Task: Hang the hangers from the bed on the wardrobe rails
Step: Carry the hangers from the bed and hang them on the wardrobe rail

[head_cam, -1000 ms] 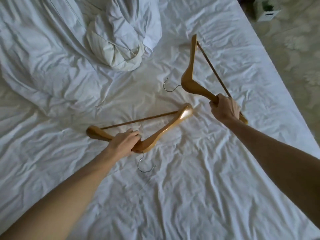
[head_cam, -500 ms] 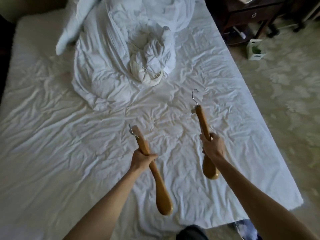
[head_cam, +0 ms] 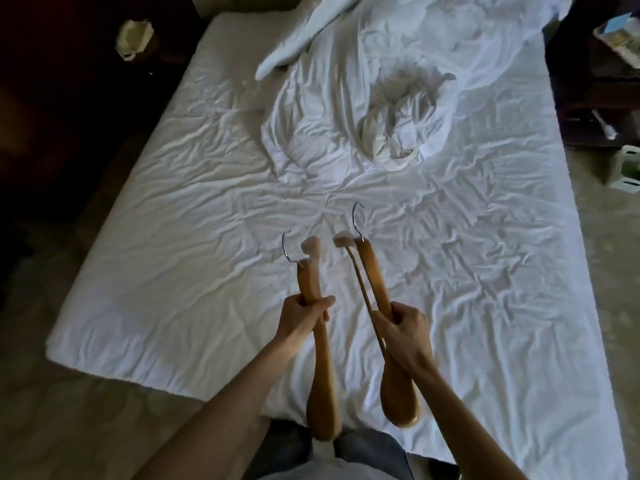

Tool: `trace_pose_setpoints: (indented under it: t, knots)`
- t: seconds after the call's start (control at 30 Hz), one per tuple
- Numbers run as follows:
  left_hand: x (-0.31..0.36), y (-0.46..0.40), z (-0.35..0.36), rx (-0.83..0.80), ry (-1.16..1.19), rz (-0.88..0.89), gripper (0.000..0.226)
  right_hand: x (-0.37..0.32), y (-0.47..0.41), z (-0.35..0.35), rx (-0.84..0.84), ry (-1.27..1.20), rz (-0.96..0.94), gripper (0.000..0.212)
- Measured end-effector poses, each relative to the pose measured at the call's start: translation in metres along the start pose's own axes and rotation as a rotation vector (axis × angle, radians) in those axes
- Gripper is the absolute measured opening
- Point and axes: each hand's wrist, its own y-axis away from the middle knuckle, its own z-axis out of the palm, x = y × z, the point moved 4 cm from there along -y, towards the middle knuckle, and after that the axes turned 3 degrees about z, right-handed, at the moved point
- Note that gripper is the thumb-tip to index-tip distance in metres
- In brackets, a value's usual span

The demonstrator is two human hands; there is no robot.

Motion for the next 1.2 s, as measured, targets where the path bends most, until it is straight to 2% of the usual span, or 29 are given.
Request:
trace_pose_setpoints:
  t: [0.2,0.33,0.53,0.7,0.8,0.97,1.2]
  knots:
    - [-0.033,0.047,-0.075,0.069,0.023,0.022,0.036,-0.022,0.037,0.063,-0.193,0.021,-0.131,0.028]
    - [-0.057,0.075,-0.141,0.191,0.065,0.063,0.026,-0.053,0.081,0.127,-0.292,0.048,-0.219,0.031]
    - [-0.119,0.122,-0.28,0.454,0.226,0.094,0.015,-0.12,0.165,0.25,-0.409,0.108,-0.36,0.031]
    - [-0.183,0.174,-0.403,0.57,0.341,0.111,0.014,-0.168,0.252,0.363,-0.476,0.135,-0.449,0.031]
    - [-0.217,0.204,-0.47,0.607,0.406,0.128,0.015,-0.192,0.3,0.427,-0.548,0.157,-0.515,0.025]
    - [-0.271,0.246,-0.562,0.694,0.461,0.106,0.021,-0.225,0.367,0.516,-0.725,0.198,-0.599,0.028]
    - [-0.328,0.291,-0.675,0.9,0.562,0.1,0.022,-0.267,0.445,0.642,-1.016,0.214,-0.656,0.019]
